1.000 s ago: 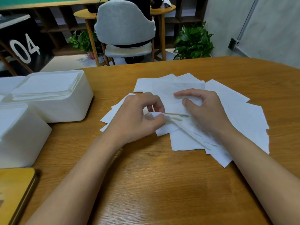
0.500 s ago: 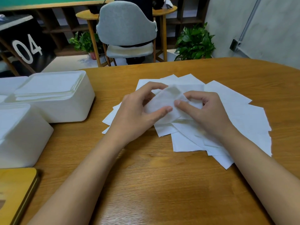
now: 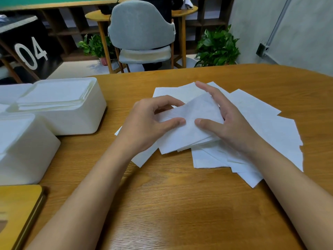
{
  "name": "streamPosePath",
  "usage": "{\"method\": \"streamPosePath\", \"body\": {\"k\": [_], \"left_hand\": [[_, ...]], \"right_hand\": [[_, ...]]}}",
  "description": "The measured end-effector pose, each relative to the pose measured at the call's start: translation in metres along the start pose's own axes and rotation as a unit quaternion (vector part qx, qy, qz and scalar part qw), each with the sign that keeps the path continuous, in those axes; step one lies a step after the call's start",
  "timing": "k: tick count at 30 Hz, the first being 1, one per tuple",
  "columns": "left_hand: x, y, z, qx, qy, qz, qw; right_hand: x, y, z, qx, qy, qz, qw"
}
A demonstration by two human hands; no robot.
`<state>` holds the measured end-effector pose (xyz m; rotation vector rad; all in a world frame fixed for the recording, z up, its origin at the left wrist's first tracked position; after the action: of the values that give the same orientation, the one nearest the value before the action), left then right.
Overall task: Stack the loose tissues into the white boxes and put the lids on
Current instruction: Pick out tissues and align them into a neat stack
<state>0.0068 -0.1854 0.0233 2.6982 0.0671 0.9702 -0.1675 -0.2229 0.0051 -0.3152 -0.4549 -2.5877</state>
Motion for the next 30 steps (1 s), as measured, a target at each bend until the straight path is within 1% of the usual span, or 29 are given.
{"method": "streamPosePath", "body": {"k": [5,9,11,13,15,17,18,20,23,24,26,28,30], "left_hand": [[-0.006,0.001,0.004,0.011,0.017,0.022,1.000],[-0.006,0.001,0.004,0.008,0.013,0.015,1.000],[-0.001,0.001,0.002,-0.010,0.036,-0.025,0.999],[0.006,0.001,0.004,-0.005,0.057,-0.072,0.996],[0.005,0.002,0.014,0.039,0.019,-0.059,0.997],[-0.003,0.003,0.025,0.088,-0.071,-0.030,0.993],[-0.004,0.003,0.027,0.098,-0.100,-0.032,0.990],[0.001,0.002,0.028,0.096,-0.111,-0.061,0.987],[0.005,0.002,0.031,0.094,-0.125,-0.086,0.984],[0.007,0.002,0.032,0.092,-0.108,-0.094,0.985],[0.010,0.002,0.033,0.080,-0.005,-0.103,0.991],[0.005,0.001,0.035,0.067,0.110,-0.080,0.988],[-0.005,0.001,0.044,0.072,0.181,-0.040,0.980]], "right_hand": [[-0.003,-0.002,0.006,0.007,-0.024,0.003,1.000],[-0.005,-0.002,0.004,0.006,-0.017,0.007,1.000],[-0.003,-0.001,0.005,0.015,-0.005,-0.001,1.000],[0.001,-0.002,0.009,0.030,0.008,-0.023,0.999],[0.007,-0.002,0.011,0.037,0.030,-0.048,0.998],[0.011,0.000,0.009,0.033,0.062,-0.060,0.996],[0.011,0.000,0.008,0.030,0.073,-0.057,0.995],[0.006,0.000,0.007,0.022,0.081,-0.032,0.996],[0.000,-0.001,0.004,0.011,0.041,-0.003,0.999],[0.001,-0.001,0.002,0.006,0.032,-0.007,0.999],[0.010,-0.001,-0.005,-0.007,0.020,-0.050,0.998],[0.025,-0.002,-0.011,-0.016,0.017,-0.111,0.994],[0.038,-0.002,-0.018,-0.027,0.016,-0.161,0.986]]}}
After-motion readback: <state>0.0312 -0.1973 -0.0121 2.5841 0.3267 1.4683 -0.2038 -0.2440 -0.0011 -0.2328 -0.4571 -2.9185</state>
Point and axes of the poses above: each hand's wrist, its own y-axis towards the middle knuckle, its own x-axis out of the back of the hand, z = x × y, the point moved 10 cm from there along y, towards the middle knuckle, and after that the axes turned 6 degrees about y, right-handed, at the moved point
